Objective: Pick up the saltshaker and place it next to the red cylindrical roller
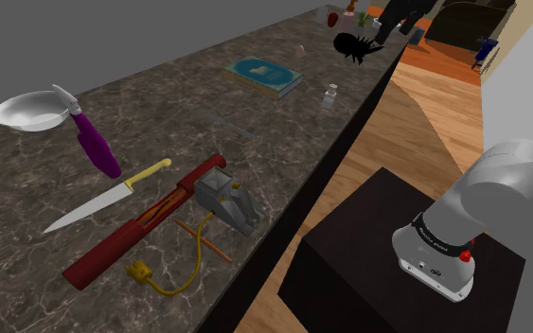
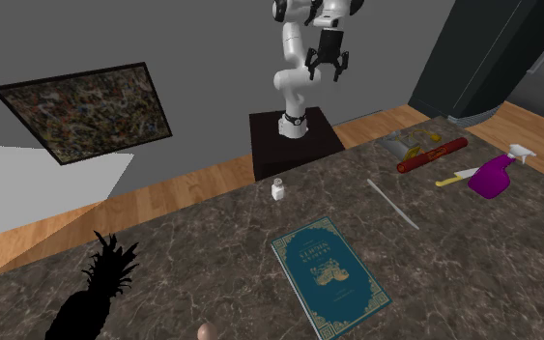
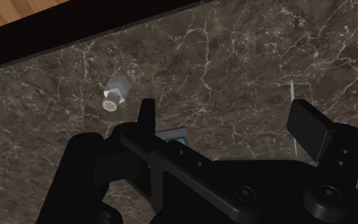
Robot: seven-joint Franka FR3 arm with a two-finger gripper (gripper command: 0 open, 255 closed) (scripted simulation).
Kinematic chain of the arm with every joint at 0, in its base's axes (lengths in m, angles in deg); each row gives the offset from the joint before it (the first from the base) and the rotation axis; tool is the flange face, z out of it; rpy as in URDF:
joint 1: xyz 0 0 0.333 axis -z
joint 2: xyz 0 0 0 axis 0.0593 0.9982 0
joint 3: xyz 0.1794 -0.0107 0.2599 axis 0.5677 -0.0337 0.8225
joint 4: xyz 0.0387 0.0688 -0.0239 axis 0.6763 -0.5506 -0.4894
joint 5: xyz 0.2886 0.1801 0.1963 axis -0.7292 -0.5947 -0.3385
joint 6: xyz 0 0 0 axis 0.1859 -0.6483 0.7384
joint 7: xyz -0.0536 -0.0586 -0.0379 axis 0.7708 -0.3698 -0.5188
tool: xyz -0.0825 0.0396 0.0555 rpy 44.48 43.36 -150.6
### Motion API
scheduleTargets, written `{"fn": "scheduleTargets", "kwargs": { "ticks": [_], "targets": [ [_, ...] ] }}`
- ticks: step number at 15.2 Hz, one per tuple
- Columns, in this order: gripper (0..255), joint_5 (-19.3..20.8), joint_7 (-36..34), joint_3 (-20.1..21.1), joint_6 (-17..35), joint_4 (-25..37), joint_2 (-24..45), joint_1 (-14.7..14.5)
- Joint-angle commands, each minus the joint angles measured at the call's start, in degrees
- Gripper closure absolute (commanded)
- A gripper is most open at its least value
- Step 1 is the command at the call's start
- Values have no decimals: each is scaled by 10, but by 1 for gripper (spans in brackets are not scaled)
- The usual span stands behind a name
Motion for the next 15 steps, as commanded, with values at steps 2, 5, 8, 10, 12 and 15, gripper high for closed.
{"fn": "scheduleTargets", "kwargs": {
  "ticks": [2,5,8,10,12,15],
  "targets": [
    [0,3,11,-11,19,-14,2,1],
    [0,11,44,-45,76,-51,13,3],
    [0,18,77,-79,135,-80,34,5],
    [0,21,100,-102,174,-95,54,5],
    [0,23,125,-126,214,-106,77,5],
    [0,20,164,-163,273,-116,120,2]
  ]
}}
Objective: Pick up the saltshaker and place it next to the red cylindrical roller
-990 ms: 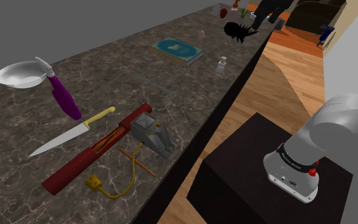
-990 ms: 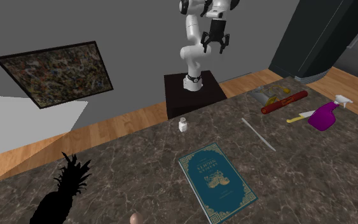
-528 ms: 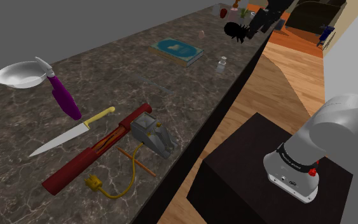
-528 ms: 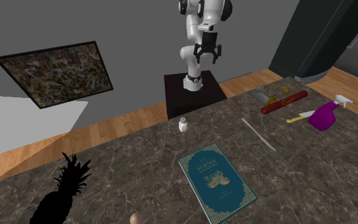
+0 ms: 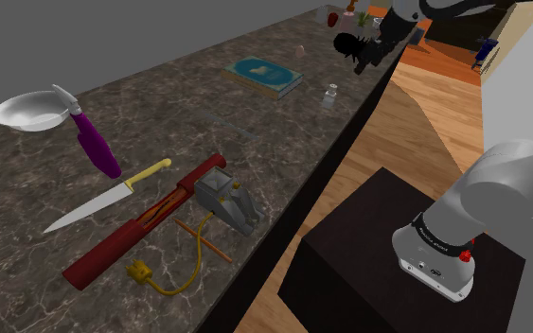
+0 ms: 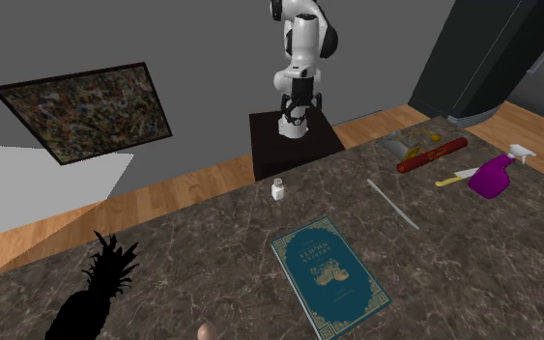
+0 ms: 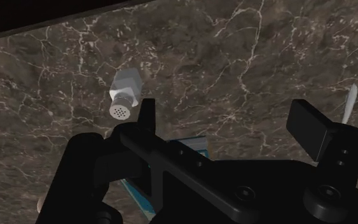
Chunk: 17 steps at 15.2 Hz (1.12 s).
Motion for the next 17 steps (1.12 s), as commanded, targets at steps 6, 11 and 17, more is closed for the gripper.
{"fn": "scheduleTargets", "kwargs": {
  "ticks": [6,11,17],
  "targets": [
    [0,-35,111,-94,130,6,124,-25],
    [0,-122,226,-167,205,40,236,-68],
    [0,-336,433,-221,239,120,399,-100]
  ]
}}
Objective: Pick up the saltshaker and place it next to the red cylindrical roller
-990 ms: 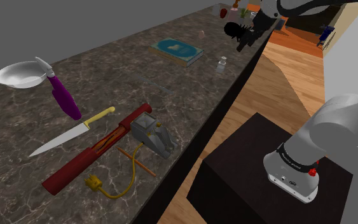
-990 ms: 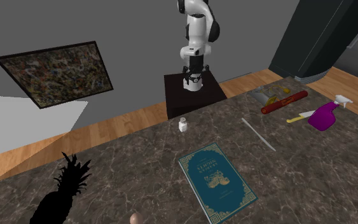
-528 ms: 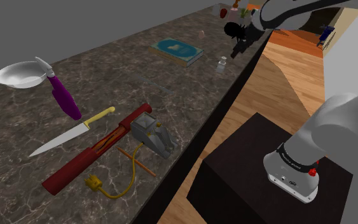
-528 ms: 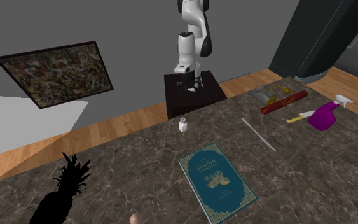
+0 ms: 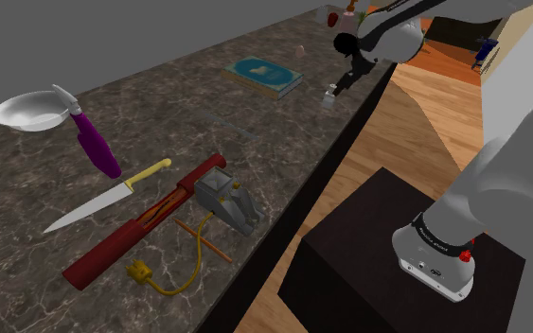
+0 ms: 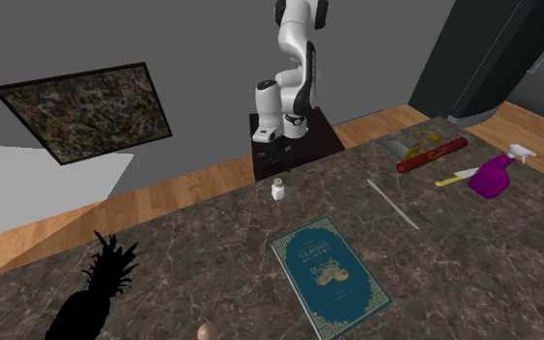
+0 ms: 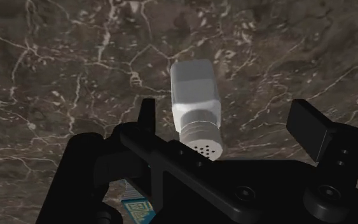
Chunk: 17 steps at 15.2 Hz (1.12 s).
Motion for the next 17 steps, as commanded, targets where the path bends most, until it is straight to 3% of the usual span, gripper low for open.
{"fn": "scheduleTargets", "kwargs": {
  "ticks": [1,9,16,17],
  "targets": [
    [0,-78,70,-1,0,34,56,4],
    [0,-158,124,30,27,51,119,21],
    [0,-158,124,30,27,51,119,22],
    [255,-158,124,30,27,51,119,22]
  ]
}}
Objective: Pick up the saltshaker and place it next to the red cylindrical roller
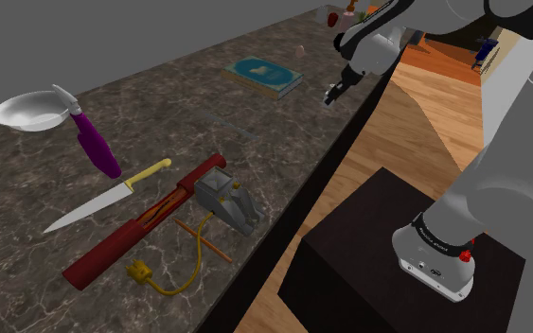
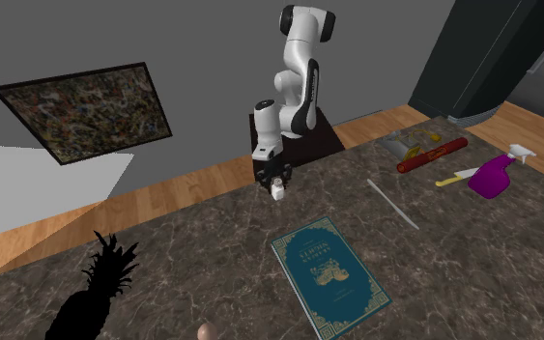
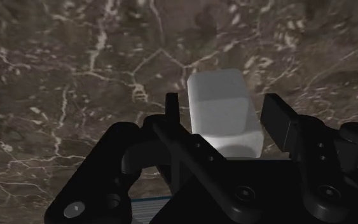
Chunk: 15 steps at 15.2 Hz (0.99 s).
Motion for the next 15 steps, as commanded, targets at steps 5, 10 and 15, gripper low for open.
{"fn": "scheduleTargets", "kwargs": {
  "ticks": [5,10,15],
  "targets": [
    [255,0,0,0,0,0,0,0],
    [255,10,-8,-4,-4,0,-6,-3],
    [255,59,-49,-20,-28,4,-37,-14]
  ]
}}
